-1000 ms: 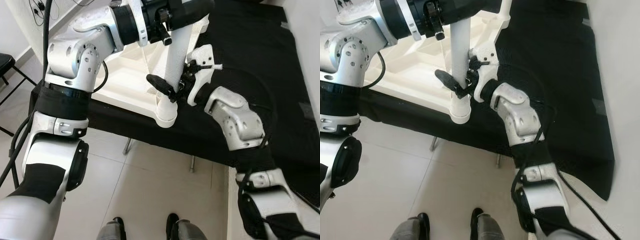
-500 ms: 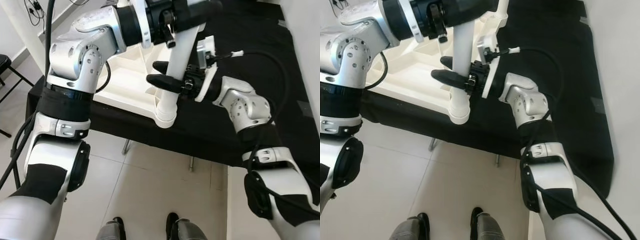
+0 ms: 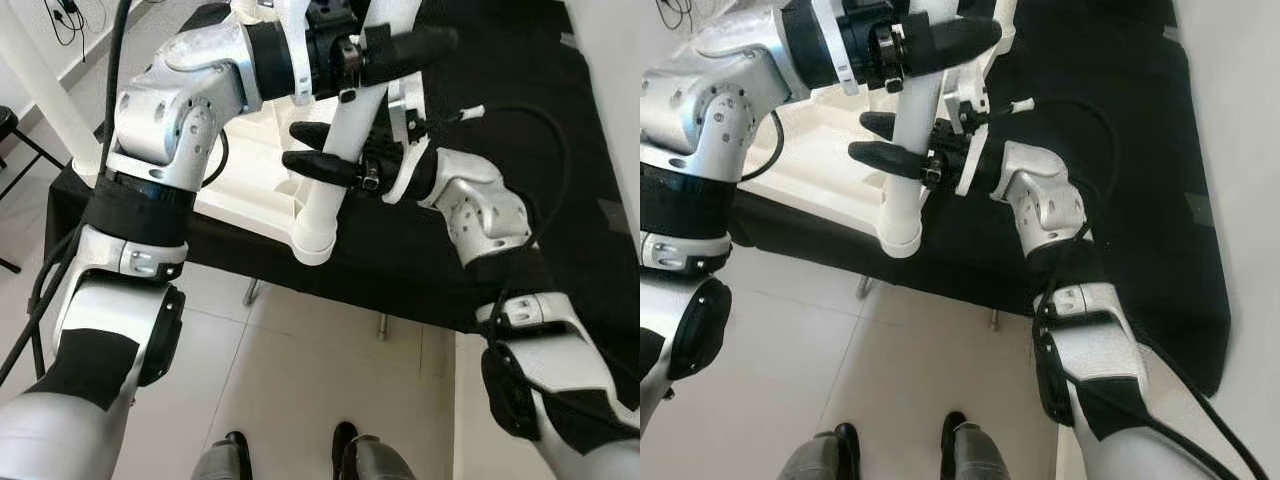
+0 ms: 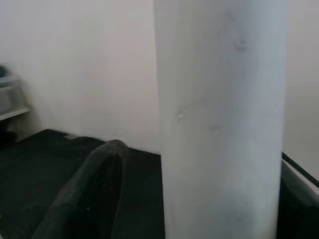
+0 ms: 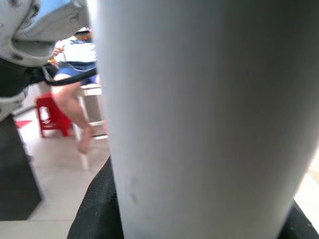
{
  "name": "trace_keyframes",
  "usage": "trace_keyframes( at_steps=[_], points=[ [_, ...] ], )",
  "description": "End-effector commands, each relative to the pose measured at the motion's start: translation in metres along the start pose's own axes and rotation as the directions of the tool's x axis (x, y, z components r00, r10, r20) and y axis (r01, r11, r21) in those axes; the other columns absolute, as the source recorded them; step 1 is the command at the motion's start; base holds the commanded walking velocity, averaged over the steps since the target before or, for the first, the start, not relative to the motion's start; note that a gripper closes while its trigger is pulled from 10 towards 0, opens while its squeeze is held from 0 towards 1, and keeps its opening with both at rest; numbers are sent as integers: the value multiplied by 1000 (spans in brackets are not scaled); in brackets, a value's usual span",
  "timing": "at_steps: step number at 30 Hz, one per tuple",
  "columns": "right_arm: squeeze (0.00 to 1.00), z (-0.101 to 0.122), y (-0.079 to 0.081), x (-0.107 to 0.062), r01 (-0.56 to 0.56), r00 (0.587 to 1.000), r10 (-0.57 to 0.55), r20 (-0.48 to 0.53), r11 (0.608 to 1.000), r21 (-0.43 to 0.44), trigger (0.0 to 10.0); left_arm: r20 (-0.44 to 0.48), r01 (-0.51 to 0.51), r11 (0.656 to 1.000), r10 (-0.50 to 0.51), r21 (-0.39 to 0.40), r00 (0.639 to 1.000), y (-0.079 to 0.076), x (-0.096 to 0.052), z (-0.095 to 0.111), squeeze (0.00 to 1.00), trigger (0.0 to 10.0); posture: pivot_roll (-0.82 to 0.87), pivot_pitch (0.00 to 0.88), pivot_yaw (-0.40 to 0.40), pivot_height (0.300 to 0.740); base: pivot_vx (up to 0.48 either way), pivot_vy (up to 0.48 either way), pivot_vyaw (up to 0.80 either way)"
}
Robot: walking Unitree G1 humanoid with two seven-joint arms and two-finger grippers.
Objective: Building children table
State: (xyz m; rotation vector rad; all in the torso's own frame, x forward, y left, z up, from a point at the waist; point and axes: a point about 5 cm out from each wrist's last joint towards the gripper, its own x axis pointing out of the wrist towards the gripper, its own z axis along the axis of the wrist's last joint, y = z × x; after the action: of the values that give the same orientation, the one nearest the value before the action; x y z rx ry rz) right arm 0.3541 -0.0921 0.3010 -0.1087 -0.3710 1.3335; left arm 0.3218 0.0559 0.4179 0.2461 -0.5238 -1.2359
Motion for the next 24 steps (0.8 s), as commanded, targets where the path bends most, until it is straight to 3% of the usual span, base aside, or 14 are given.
trace_keyframes(
  at_steps=[1,6,9,12,13,14,15,17,24],
  points=[
    [0,-12,10,5,1,998,-3,-63,999,-34,0,-26,-8,1000,8,29,1000,0,1,-2,0,10000,48,271,-32,740,0,0,0],
    [0,-16,23,4,74,985,-92,-149,990,-123,0,-25,-21,999,21,34,999,1,0,-2,0,10000,45,275,-34,740,0,0,0],
    [0,-18,26,4,94,977,-115,-181,988,-124,0,-25,-20,999,21,34,999,1,0,-2,0,10000,45,275,-34,740,0,0,0],
    [0,-33,34,6,194,907,-220,-360,975,-109,0,-27,-21,999,22,33,999,2,0,-2,0,10000,35,274,-33,740,0,0,0],
    [0,-33,34,6,194,907,-220,-360,975,-109,0,-27,-21,999,22,33,999,2,0,-2,0,10000,35,274,-33,740,0,0,0],
    [0,-35,30,7,251,875,-280,-395,960,-125,0,-26,-21,999,22,34,999,2,0,-3,0,10000,32,271,-34,740,0,0,0],
    [0,-35,30,7,251,875,-280,-395,960,-125,0,-26,-21,999,22,34,999,2,0,-3,0,10000,32,271,-34,740,0,0,0],
    [0,-38,26,7,341,836,-359,-416,933,-120,0,-24,-24,999,25,36,999,2,1,-2,0,10000,29,264,-37,740,0,0,0],
    [0,-34,23,10,472,809,-462,-364,879,-67,0,-27,-34,998,36,43,999,3,0,-2,0,10000,30,255,-37,740,0,0,0]
  ],
)
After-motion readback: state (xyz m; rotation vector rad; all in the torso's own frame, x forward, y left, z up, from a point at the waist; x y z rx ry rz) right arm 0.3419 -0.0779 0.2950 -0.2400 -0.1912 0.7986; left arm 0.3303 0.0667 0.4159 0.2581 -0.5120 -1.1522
